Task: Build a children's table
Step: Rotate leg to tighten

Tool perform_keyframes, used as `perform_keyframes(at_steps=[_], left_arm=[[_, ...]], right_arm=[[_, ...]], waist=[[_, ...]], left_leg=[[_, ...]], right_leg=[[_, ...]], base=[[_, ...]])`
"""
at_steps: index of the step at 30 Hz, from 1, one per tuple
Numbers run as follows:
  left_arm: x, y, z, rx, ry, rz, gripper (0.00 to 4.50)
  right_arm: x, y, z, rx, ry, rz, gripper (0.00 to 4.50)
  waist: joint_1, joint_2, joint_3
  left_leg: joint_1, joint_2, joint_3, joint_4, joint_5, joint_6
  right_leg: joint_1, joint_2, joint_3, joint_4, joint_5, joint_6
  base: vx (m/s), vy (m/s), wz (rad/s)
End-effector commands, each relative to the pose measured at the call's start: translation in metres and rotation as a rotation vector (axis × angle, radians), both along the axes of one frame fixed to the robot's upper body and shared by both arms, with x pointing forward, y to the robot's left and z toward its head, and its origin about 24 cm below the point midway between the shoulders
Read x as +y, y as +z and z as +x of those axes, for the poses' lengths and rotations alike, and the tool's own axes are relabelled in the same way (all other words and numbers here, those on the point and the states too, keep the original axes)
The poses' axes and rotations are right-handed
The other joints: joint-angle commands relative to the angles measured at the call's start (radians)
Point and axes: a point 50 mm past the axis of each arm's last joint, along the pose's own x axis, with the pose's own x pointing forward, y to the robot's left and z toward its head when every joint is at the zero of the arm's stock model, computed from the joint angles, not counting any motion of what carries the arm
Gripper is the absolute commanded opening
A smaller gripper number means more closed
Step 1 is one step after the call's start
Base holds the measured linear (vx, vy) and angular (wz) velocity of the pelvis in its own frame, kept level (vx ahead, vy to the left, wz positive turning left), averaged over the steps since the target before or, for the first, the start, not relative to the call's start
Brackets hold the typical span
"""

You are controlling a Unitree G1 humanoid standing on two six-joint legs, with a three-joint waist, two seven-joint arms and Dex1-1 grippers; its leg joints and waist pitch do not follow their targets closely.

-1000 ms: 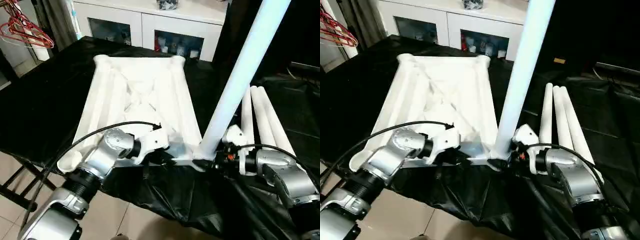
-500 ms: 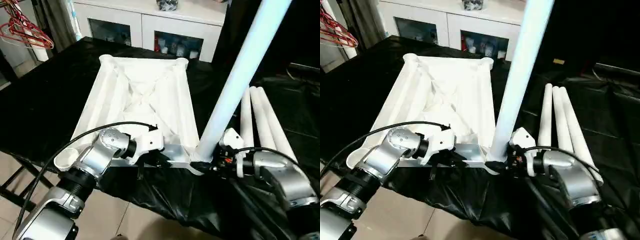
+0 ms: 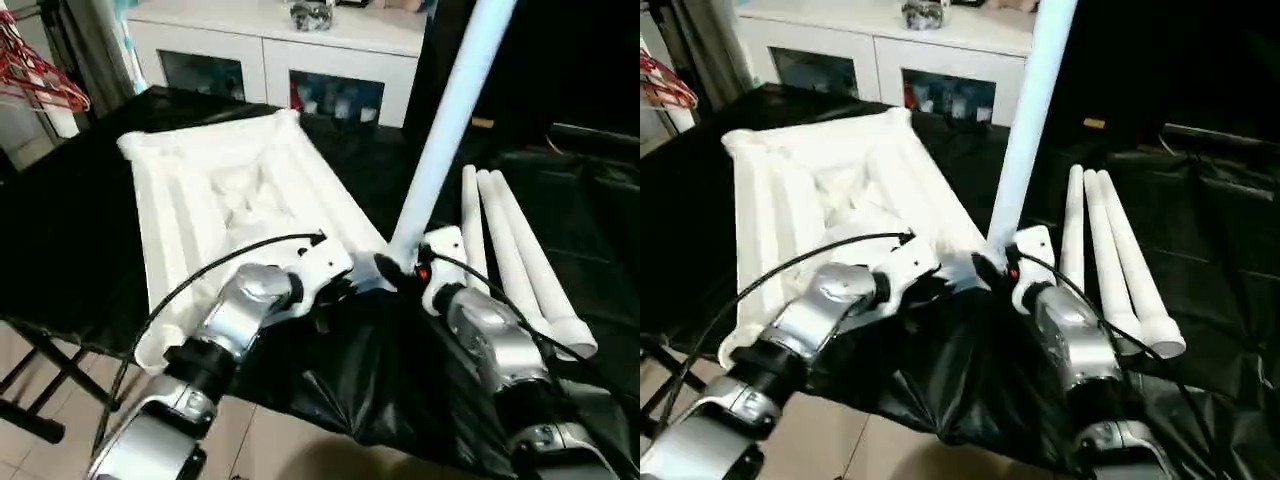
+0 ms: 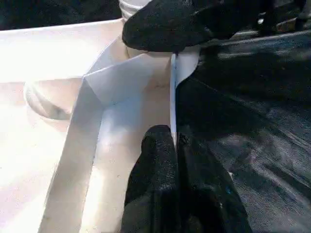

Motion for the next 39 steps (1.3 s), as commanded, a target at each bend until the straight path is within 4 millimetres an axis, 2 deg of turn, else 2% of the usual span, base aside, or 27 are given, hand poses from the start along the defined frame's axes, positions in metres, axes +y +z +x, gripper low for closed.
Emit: perform_keyframes(at_steps=[1,2,5,7,9,11,13,14,18,24,27,28,31,37,39], left_arm=[[-0.034,0.008,-0.009,-0.014,-0.106,-0.087,0.0],[-0.034,0.008,-0.01,-0.012,-0.117,-0.089,0.0],[-0.029,0.008,-0.012,-0.004,-0.145,-0.095,0.0],[-0.027,0.009,-0.013,-0.008,-0.168,-0.098,0.0],[-0.026,0.009,-0.014,-0.003,-0.178,-0.1,0.0],[-0.023,0.009,-0.016,0.01,-0.217,-0.104,0.0],[-0.019,0.009,-0.018,0.024,-0.253,-0.103,0.0],[-0.016,0.009,-0.019,0.031,-0.277,-0.102,0.0],[-0.006,0.01,-0.02,0.046,-0.334,-0.083,0.0],[0.005,0.01,-0.023,0.095,-0.425,-0.053,0.0],[0.013,0.011,-0.024,0.127,-0.466,-0.042,0.0],[0.016,0.011,-0.024,0.133,-0.477,-0.038,0.0],[0.018,0.011,-0.023,0.138,-0.483,-0.033,0.0],[0.022,0.011,-0.023,0.147,-0.49,-0.025,0.0],[0.022,0.011,-0.023,0.146,-0.486,-0.026,0.0]], right_arm=[[0.029,-0.023,-0.013,0.123,0.107,0.022,3.51],[0.029,-0.021,-0.012,0.119,0.116,0.034,3.51],[0.023,-0.016,-0.009,0.083,0.129,0.01,3.91],[0.019,-0.013,-0.008,0.063,0.154,-0.001,4.03],[0.017,-0.012,-0.009,0.058,0.171,0.001,4.03],[0.012,-0.011,-0.013,0.052,0.255,-0.015,4.03],[0.006,-0.01,-0.018,0.057,0.335,-0.038,4.03],[0.002,-0.009,-0.022,0.065,0.386,-0.047,4.03],[-0.01,-0.005,-0.033,0.088,0.529,-0.038,4.03],[-0.019,-0.002,-0.041,0.103,0.642,-0.071,4.03],[-0.023,0.0,-0.044,0.109,0.682,-0.073,3.66],[-0.024,0.002,-0.046,0.114,0.703,-0.068,3.59],[-0.024,0.002,-0.049,0.121,0.734,-0.068,3.33],[-0.025,0.002,-0.052,0.134,0.759,-0.066,2.87],[-0.023,0.0,-0.053,0.138,0.748,-0.046,2.83]], waist=[[0.002,-0.005,-0.04],[0.003,-0.004,-0.04],[0.005,0.002,-0.041],[0.004,0.0,-0.043],[0.006,0.001,-0.044],[0.009,0.002,-0.045],[0.009,0.002,-0.046],[0.011,0.002,-0.045],[0.012,0.004,-0.042],[0.009,0.003,-0.041],[0.009,0.004,-0.043],[0.01,0.011,-0.044],[0.012,0.008,-0.045],[0.021,0.008,-0.042],[0.022,0.007,-0.044]], left_leg=[[-0.003,0.056,-0.021,-0.078,-0.171,0.032],[-0.003,0.057,-0.021,-0.078,-0.166,0.039],[-0.002,0.057,-0.02,-0.077,-0.164,0.044],[-0.003,0.058,-0.02,-0.076,-0.158,0.047],[-0.003,0.058,-0.018,-0.073,-0.13,0.062],[-0.002,0.059,-0.017,-0.071,-0.127,0.073],[-0.006,0.058,-0.018,-0.07,-0.113,0.083],[-0.004,0.059,-0.017,-0.069,-0.118,0.094],[-0.002,0.061,-0.018,-0.072,-0.148,0.103],[-0.005,0.061,-0.019,-0.073,-0.151,0.092],[-0.002,0.062,-0.018,-0.072,-0.14,0.092],[-0.002,0.063,-0.018,-0.071,-0.133,0.094],[-0.001,0.064,-0.016,-0.069,-0.123,0.103],[0.001,0.065,-0.016,-0.072,-0.15,0.086],[0.0,0.064,-0.017,-0.071,-0.138,0.084]], right_leg=[[0.035,-0.09,0.049,-0.087,-0.206,-0.193],[0.035,-0.09,0.049,-0.086,-0.187,-0.199],[0.036,-0.09,0.049,-0.085,-0.169,-0.205],[0.038,-0.091,0.049,-0.083,-0.15,-0.211],[0.039,-0.09,0.049,-0.079,-0.094,-0.227],[0.04,-0.089,0.048,-0.076,-0.068,-0.238],[0.045,-0.089,0.048,-0.072,-0.041,-0.242],[0.043,-0.089,0.048,-0.072,-0.039,-0.244],[0.043,-0.089,0.047,-0.078,-0.077,-0.243],[0.043,-0.09,0.046,-0.078,-0.104,-0.25],[0.042,-0.089,0.046,-0.076,-0.085,-0.254],[0.042,-0.089,0.047,-0.073,-0.06,-0.261],[0.042,-0.087,0.045,-0.07,-0.015,-0.274],[0.042,-0.09,0.046,-0.074,-0.07,-0.269],[0.043,-0.09,0.046,-0.072,-0.065,-0.265]], base=[[0.0,0.0,0.0],[0.0,0.0,0.0],[0.0,0.0,0.0],[0.0,0.0,0.0],[0.0,0.0,0.0],[0.0,0.0,0.0],[0.0,0.0,0.0],[0.0,0.0,0.0],[0.0,0.0,0.0],[0.0,0.0,0.0],[0.0,0.0,0.0],[0.0,0.0,0.0],[0.0,0.0,0.0],[0.0,0.0,0.0],[0.0,0.0,0.0]])
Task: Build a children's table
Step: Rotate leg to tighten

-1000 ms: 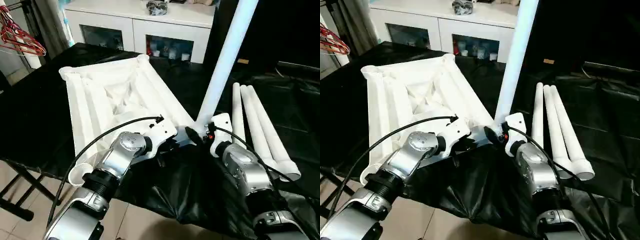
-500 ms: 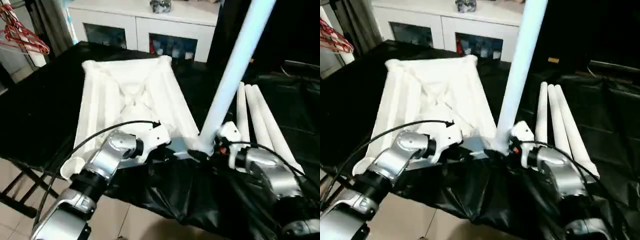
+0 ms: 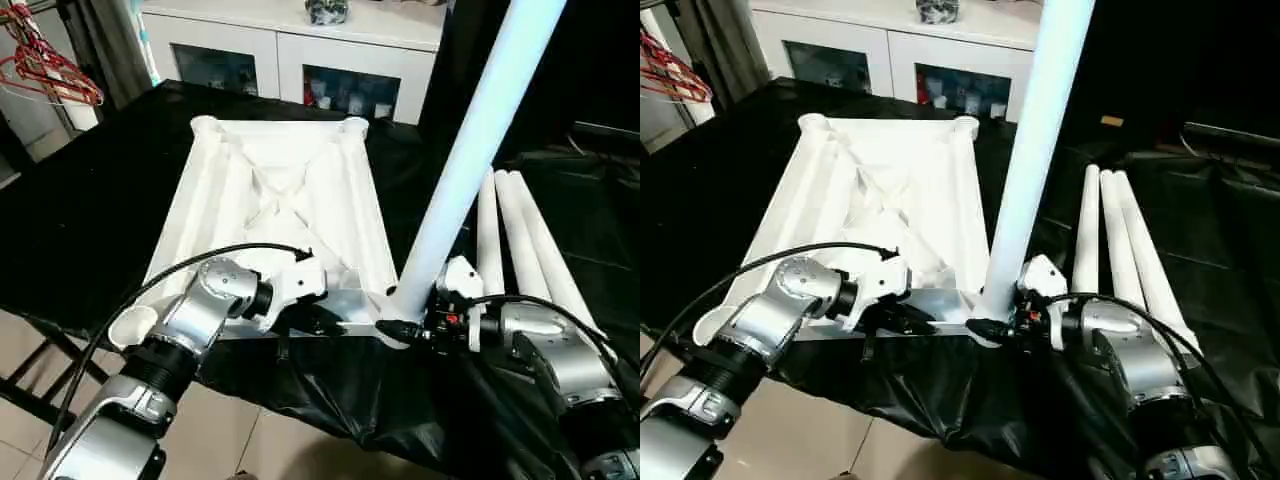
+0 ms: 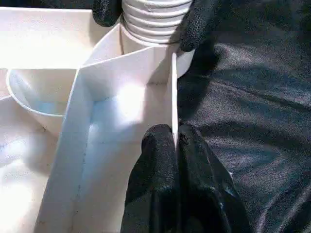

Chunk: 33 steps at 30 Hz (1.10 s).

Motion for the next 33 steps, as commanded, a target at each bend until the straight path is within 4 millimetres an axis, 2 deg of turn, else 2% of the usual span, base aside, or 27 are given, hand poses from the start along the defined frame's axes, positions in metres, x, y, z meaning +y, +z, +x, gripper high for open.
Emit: perform_keyframes(at_steps=[1,2,3,4,5,7,10,11,12,13,14,16,17,19,20,22,24,25,26,27,31,33], left_arm=[[-0.013,0.003,-0.004,0.002,-0.079,-0.031,0.0],[-0.014,0.003,-0.003,-0.008,-0.059,-0.034,0.0],[-0.016,0.002,-0.002,-0.024,-0.027,-0.039,0.0],[-0.018,0.001,0.002,-0.049,0.031,-0.046,0.0],[-0.02,0.001,0.004,-0.064,0.073,-0.053,0.0],[-0.026,0.002,0.009,-0.087,0.159,-0.073,0.0],[-0.037,0.003,0.014,-0.12,0.251,-0.083,0.0],[-0.037,0.003,0.014,-0.12,0.251,-0.083,0.0],[-0.044,0.004,0.016,-0.135,0.291,-0.086,0.0],[-0.049,0.004,0.017,-0.143,0.323,-0.09,0.0],[-0.059,0.004,0.017,-0.157,0.356,-0.096,0.0],[-0.065,0.004,0.016,-0.159,0.369,-0.103,0.0],[-0.067,0.004,0.015,-0.158,0.363,-0.107,0.0],[-0.071,0.004,0.013,-0.153,0.347,-0.114,0.0],[-0.072,0.003,0.011,-0.151,0.335,-0.112,0.0],[-0.074,0.002,0.009,-0.148,0.304,-0.112,0.0],[-0.072,0.003,0.008,-0.153,0.276,-0.112,0.0],[-0.071,0.003,0.007,-0.156,0.261,-0.116,0.0],[-0.07,0.003,0.006,-0.155,0.247,-0.12,0.0],[-0.069,0.003,0.005,-0.156,0.232,-0.125,0.0],[-0.061,0.002,0.001,-0.136,0.161,-0.127,0.0],[-0.057,0.002,0.0,-0.129,0.128,-0.125,0.0]], right_arm=[[0.011,-0.016,-0.01,0.085,0.037,0.0,2.83],[0.013,-0.017,-0.009,0.085,0.004,0.019,2.82],[0.015,-0.019,-0.006,0.084,-0.042,0.034,2.8],[0.018,-0.022,-0.003,0.071,-0.114,0.034,2.79],[0.02,-0.025,0.0,0.059,-0.164,0.03,2.79],[0.024,-0.031,0.006,0.052,-0.285,0.035,2.79],[0.032,-0.039,0.013,0.057,-0.429,0.041,2.78],[0.032,-0.039,0.013,0.057,-0.429,0.041,2.78],[0.038,-0.043,0.016,0.06,-0.487,0.036,2.78],[0.04,-0.045,0.019,0.064,-0.538,0.022,2.77],[0.047,-0.048,0.026,0.066,-0.638,-0.001,2.77],[0.052,-0.049,0.029,0.073,-0.679,0.004,2.77],[0.054,-0.048,0.03,0.064,-0.682,0.009,2.77],[0.059,-0.046,0.032,0.04,-0.676,0.018,2.77],[0.06,-0.045,0.033,0.029,-0.676,0.017,3.12],[0.062,-0.042,0.034,0.043,-0.673,0.064,3.47],[0.061,-0.038,0.034,0.0,-0.63,0.051,3.5],[0.06,-0.037,0.035,-0.018,-0.622,0.047,3.58],[0.058,-0.035,0.035,-0.03,-0.607,0.051,3.83],[0.056,-0.034,0.034,-0.034,-0.582,0.055,3.89],[0.048,-0.033,0.027,-0.052,-0.45,0.033,3.9],[0.044,-0.032,0.023,-0.048,-0.385,0.03,3.9]], waist=[[-0.002,-0.01,-0.047],[0.0,-0.013,-0.047],[0.0,-0.01,-0.046],[-0.001,-0.016,-0.044],[-0.004,-0.016,-0.038],[-0.008,-0.02,-0.035],[-0.017,-0.021,-0.034],[-0.019,-0.021,-0.033],[-0.019,-0.016,-0.035],[-0.021,-0.017,-0.034],[-0.026,-0.01,-0.036],[-0.029,-0.009,-0.038],[-0.026,-0.007,-0.039],[-0.026,-0.009,-0.04],[-0.023,0.0,-0.042],[-0.023,-0.001,-0.045],[-0.023,0.001,-0.046],[-0.022,0.005,-0.045],[-0.023,0.003,-0.045],[-0.023,0.006,-0.045],[-0.018,0.005,-0.046],[-0.016,0.006,-0.045]], left_leg=[[0.001,0.063,-0.017,-0.071,-0.133,0.083],[0.001,0.063,-0.016,-0.07,-0.127,0.087],[0.0,0.063,-0.017,-0.07,-0.123,0.088],[0.001,0.064,-0.016,-0.073,-0.133,0.085],[0.003,0.063,-0.018,-0.078,-0.167,0.061],[0.005,0.064,-0.021,-0.084,-0.21,0.033],[0.006,0.062,-0.024,-0.087,-0.24,0.013],[0.006,0.061,-0.024,-0.086,-0.246,0.014],[0.005,0.061,-0.023,-0.086,-0.238,0.014],[0.005,0.061,-0.023,-0.086,-0.24,0.015],[0.003,0.059,-0.024,-0.086,-0.229,0.002],[0.003,0.058,-0.024,-0.086,-0.225,0.0],[0.002,0.055,-0.022,-0.081,-0.213,0.013],[-0.001,0.055,-0.021,-0.081,-0.203,0.025],[-0.003,0.054,-0.021,-0.08,-0.184,0.033],[-0.005,0.055,-0.019,-0.077,-0.156,0.051],[-0.003,0.056,-0.019,-0.077,-0.162,0.055],[-0.003,0.057,-0.02,-0.078,-0.166,0.053],[-0.004,0.057,-0.02,-0.079,-0.172,0.051],[-0.002,0.057,-0.02,-0.079,-0.177,0.051],[-0.002,0.057,-0.017,-0.074,-0.154,0.074],[-0.006,0.057,-0.017,-0.073,-0.143,0.09]], right_leg=[[0.047,-0.089,0.048,-0.069,-0.056,-0.268],[0.046,-0.09,0.047,-0.068,-0.051,-0.268],[0.045,-0.091,0.048,-0.066,-0.049,-0.269],[0.043,-0.091,0.047,-0.07,-0.069,-0.265],[0.038,-0.095,0.048,-0.078,-0.151,-0.253],[0.036,-0.096,0.048,-0.087,-0.255,-0.227],[0.033,-0.096,0.05,-0.093,-0.328,-0.198],[0.03,-0.097,0.052,-0.097,-0.342,-0.189],[0.029,-0.096,0.053,-0.096,-0.331,-0.185],[0.028,-0.095,0.053,-0.098,-0.328,-0.185],[0.029,-0.093,0.053,-0.095,-0.309,-0.189],[0.031,-0.092,0.052,-0.094,-0.288,-0.192],[0.033,-0.091,0.053,-0.093,-0.261,-0.193],[0.033,-0.092,0.053,-0.092,-0.239,-0.194],[0.036,-0.091,0.053,-0.088,-0.207,-0.197],[0.039,-0.089,0.052,-0.083,-0.14,-0.21],[0.039,-0.089,0.051,-0.083,-0.135,-0.216],[0.039,-0.09,0.05,-0.083,-0.136,-0.219],[0.04,-0.089,0.05,-0.083,-0.138,-0.221],[0.04,-0.088,0.05,-0.083,-0.14,-0.222],[0.042,-0.09,0.05,-0.08,-0.102,-0.235],[0.044,-0.089,0.05,-0.077,-0.078,-0.239]], base=[[0.0,0.0,0.0],[0.0,0.0,0.0],[0.0,0.0,0.0],[0.0,0.0,0.0],[0.0,0.0,0.0],[0.0,0.0,0.0],[0.0,0.0,0.0],[0.0,0.0,0.0],[0.0,0.0,0.0],[0.0,0.0,0.0],[0.0,0.0,0.0],[0.0,0.0,0.0],[0.0,0.0,0.0],[0.0,0.0,0.0],[0.0,0.0,0.0],[0.0,0.0,0.0],[0.0,0.0,0.0],[0.0,0.0,0.0],[0.0,0.0,0.0],[0.0,0.0,0.0],[0.0,0.0,0.0],[0.0,0.0,0.0]])
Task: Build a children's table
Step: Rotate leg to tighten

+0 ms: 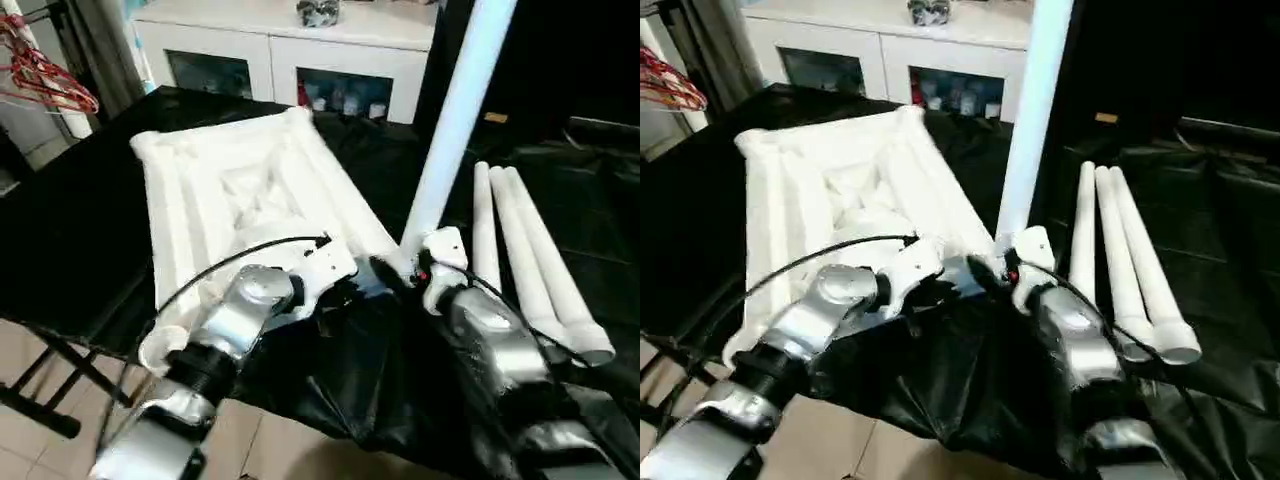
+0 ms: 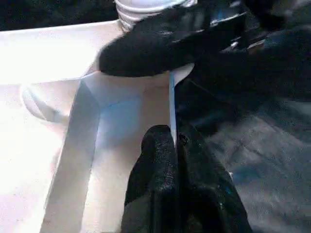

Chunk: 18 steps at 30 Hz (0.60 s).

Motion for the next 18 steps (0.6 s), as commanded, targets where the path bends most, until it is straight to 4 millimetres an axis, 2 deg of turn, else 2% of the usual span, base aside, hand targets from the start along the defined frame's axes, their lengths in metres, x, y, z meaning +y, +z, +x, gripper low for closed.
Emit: perform_keyframes(at_steps=[1,5,6,9,12,16,18], left_arm=[[-0.023,0.007,-0.013,-0.014,-0.169,-0.076,0.0],[-0.013,0.007,-0.015,0.006,-0.236,-0.069,0.0],[-0.011,0.007,-0.016,0.015,-0.251,-0.067,0.0],[-0.005,0.008,-0.018,0.039,-0.297,-0.062,0.0],[0.001,0.009,-0.018,0.058,-0.326,-0.053,0.0],[0.01,0.009,-0.017,0.079,-0.361,-0.026,0.0],[0.013,0.009,-0.017,0.082,-0.37,-0.016,0.0]], right_arm=[[0.017,-0.017,-0.015,0.098,0.159,-0.007,3.9],[0.006,-0.012,-0.027,0.12,0.315,0.019,3.9],[0.003,-0.01,-0.03,0.129,0.354,0.026,3.9],[-0.005,-0.006,-0.038,0.156,0.449,0.029,3.9],[-0.008,-0.006,-0.044,0.187,0.524,0.012,3.9],[-0.013,-0.004,-0.051,0.22,0.609,-0.015,3.46],[-0.014,-0.003,-0.052,0.232,0.631,-0.019,3.25]], waist=[[-0.001,-0.012,-0.041],[0.002,-0.016,-0.038],[0.002,-0.02,-0.038],[0.005,-0.018,-0.038],[0.006,-0.022,-0.037],[0.009,-0.02,-0.037],[0.01,-0.019,-0.039]], left_leg=[[-0.005,0.058,-0.018,-0.071,-0.146,0.093],[-0.003,0.06,-0.018,-0.072,-0.154,0.106],[-0.002,0.06,-0.016,-0.071,-0.158,0.108],[-0.004,0.063,-0.018,-0.073,-0.152,0.111],[-0.003,0.063,-0.018,-0.073,-0.152,0.108],[-0.003,0.063,-0.017,-0.072,-0.145,0.106],[-0.003,0.064,-0.017,-0.07,-0.138,0.107]], right_leg=[[0.044,-0.089,0.049,-0.077,-0.082,-0.241],[0.044,-0.09,0.049,-0.081,-0.118,-0.238],[0.043,-0.09,0.05,-0.081,-0.123,-0.239],[0.043,-0.091,0.049,-0.08,-0.135,-0.237],[0.042,-0.091,0.048,-0.079,-0.135,-0.243],[0.042,-0.091,0.047,-0.078,-0.133,-0.244],[0.042,-0.09,0.047,-0.075,-0.1,-0.252]], base=[[0.0,0.0,0.0],[0.0,0.0,0.0],[0.0,0.0,0.0],[0.0,0.0,0.0],[0.0,0.0,0.0],[0.0,0.0,0.0],[0.0,0.0,0.0]])
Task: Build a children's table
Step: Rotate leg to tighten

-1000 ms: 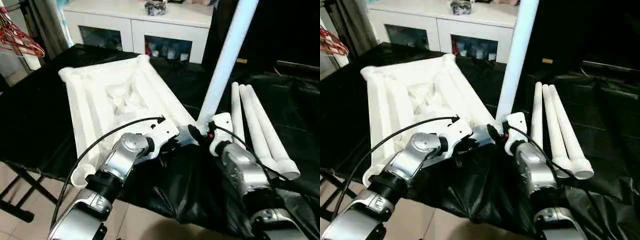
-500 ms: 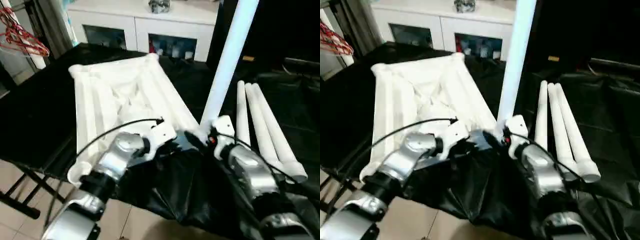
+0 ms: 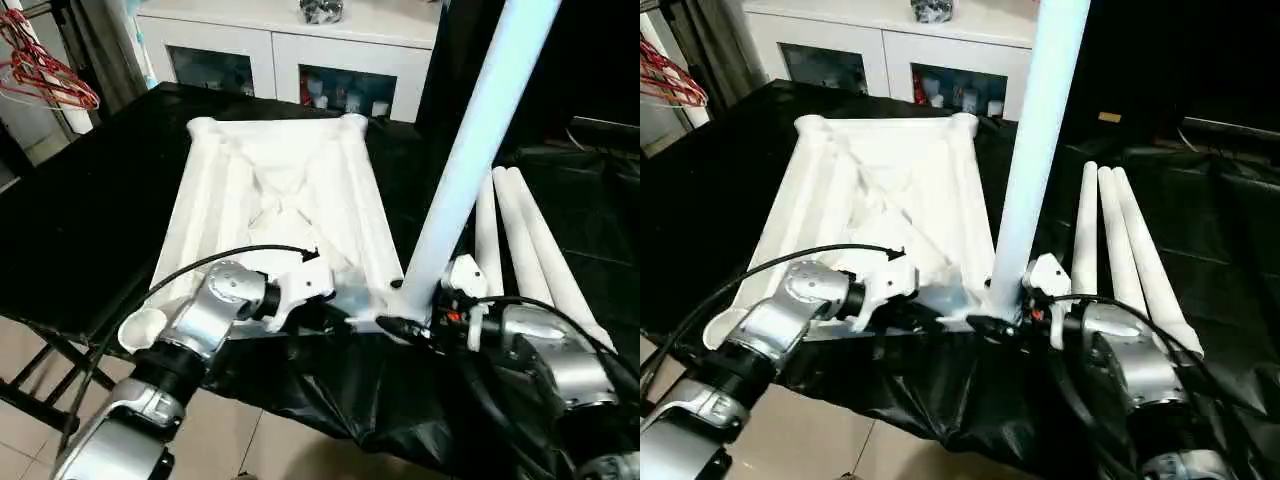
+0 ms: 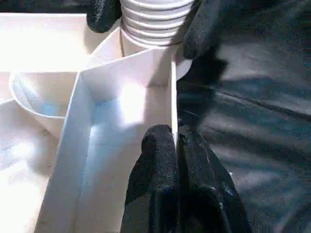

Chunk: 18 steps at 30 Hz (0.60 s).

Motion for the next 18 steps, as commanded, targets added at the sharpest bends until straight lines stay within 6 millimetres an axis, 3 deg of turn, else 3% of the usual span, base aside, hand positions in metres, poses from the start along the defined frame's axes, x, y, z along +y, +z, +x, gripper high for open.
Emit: perform_keyframes(at_steps=[1,5,8,10,13,14,18], left_arm=[[-0.012,0.005,-0.003,-0.005,-0.083,-0.025,0.0],[-0.007,0.005,0.0,-0.006,-0.074,-0.012,0.0],[-0.007,0.005,0.003,-0.015,-0.049,-0.017,0.0],[-0.011,0.005,0.005,-0.03,-0.008,-0.028,0.0],[-0.018,0.003,0.01,-0.06,0.074,-0.042,0.0],[-0.024,0.003,0.014,-0.081,0.141,-0.059,0.0],[-0.035,0.003,0.017,-0.101,0.217,-0.085,0.0]], right_arm=[[0.013,-0.016,-0.013,0.1,0.101,-0.021,3.25],[0.013,-0.015,-0.012,0.102,0.099,-0.02,2.85],[0.014,-0.016,-0.011,0.102,0.081,-0.014,2.78],[0.017,-0.02,-0.01,0.091,0.021,-0.011,2.75],[0.019,-0.025,-0.004,0.074,-0.104,0.003,2.74],[0.022,-0.03,0.002,0.049,-0.217,-0.008,2.74],[0.024,-0.036,0.013,0.021,-0.401,-0.017,2.74]], waist=[[0.004,-0.01,-0.044],[0.008,-0.009,-0.044],[0.01,-0.004,-0.045],[0.011,-0.006,-0.044],[0.006,-0.009,-0.039],[0.006,-0.007,-0.038],[-0.008,-0.008,-0.036]], left_leg=[[-0.003,0.063,-0.017,-0.07,-0.135,0.104],[-0.001,0.063,-0.016,-0.07,-0.141,0.095],[0.0,0.064,-0.017,-0.07,-0.143,0.089],[0.001,0.064,-0.017,-0.071,-0.148,0.085],[0.004,0.061,-0.019,-0.078,-0.202,0.056],[0.006,0.062,-0.02,-0.078,-0.213,0.043],[0.007,0.058,-0.023,-0.082,-0.239,0.02]], right_leg=[[0.044,-0.09,0.047,-0.073,-0.091,-0.255],[0.043,-0.09,0.047,-0.074,-0.088,-0.262],[0.043,-0.091,0.047,-0.071,-0.077,-0.267],[0.043,-0.09,0.047,-0.073,-0.079,-0.267],[0.041,-0.093,0.048,-0.086,-0.202,-0.241],[0.037,-0.096,0.051,-0.091,-0.245,-0.23],[0.031,-0.094,0.051,-0.1,-0.339,-0.194]], base=[[0.0,0.0,0.0],[0.0,0.0,0.0],[0.0,0.0,0.0],[0.0,0.0,0.0],[0.0,0.0,0.0],[0.0,0.0,0.0],[0.0,0.0,0.0]])
